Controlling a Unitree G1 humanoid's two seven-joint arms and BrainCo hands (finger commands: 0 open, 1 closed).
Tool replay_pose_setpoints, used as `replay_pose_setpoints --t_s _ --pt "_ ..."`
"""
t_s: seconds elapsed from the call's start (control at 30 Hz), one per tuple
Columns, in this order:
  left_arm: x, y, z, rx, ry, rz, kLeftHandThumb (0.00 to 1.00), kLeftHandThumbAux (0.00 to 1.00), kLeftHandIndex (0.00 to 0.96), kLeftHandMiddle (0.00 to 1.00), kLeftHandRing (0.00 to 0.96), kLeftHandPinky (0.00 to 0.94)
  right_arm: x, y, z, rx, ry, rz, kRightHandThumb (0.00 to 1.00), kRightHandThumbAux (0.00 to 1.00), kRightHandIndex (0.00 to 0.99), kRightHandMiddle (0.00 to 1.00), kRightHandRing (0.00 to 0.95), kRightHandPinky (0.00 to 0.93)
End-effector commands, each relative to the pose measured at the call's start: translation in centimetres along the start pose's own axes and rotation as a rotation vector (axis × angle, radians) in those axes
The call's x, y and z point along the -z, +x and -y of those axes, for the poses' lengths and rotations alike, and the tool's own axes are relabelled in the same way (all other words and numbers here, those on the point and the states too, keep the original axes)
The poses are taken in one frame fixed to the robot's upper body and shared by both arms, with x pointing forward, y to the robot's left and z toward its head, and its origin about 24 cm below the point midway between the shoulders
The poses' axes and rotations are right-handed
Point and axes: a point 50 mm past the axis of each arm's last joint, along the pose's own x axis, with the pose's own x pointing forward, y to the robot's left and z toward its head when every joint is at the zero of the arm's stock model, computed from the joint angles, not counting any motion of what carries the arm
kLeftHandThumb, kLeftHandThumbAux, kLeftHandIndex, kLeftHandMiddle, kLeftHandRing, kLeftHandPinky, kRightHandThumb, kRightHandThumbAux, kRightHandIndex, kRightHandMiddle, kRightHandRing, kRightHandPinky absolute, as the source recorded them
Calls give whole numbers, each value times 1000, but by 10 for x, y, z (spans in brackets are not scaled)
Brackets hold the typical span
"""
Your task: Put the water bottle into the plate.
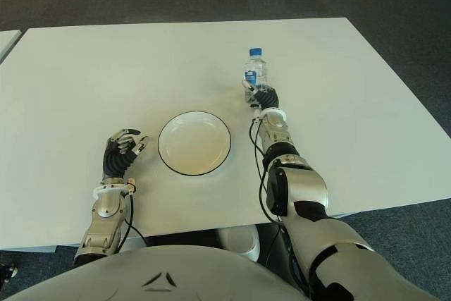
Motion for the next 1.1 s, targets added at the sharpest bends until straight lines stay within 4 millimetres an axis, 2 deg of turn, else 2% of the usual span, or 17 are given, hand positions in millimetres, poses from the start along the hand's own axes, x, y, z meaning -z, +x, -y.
replay_pose_setpoints --t_s 0.03,0.4,0.5,0.9,1.1 --pt "6 -2 0 0 18 -35 707 715 436 796 806 817 -13 -3 -8 -67 -78 139 703 725 438 894 897 897" --pt "6 -2 1 2 11 -38 708 714 437 808 819 837 -32 -22 -30 -245 -188 374 706 725 439 899 901 903" --pt "6 -2 1 0 13 -41 708 714 437 814 825 841 -38 -32 -40 -295 -297 482 708 722 439 908 908 909" --pt "5 -2 1 6 25 -36 707 715 437 826 836 846 -33 -58 -62 -453 -488 604 708 719 439 910 912 900" --pt "7 -3 0 4 24 -44 708 715 437 826 836 841 -33 -62 -64 -515 -555 606 708 718 439 920 918 907"
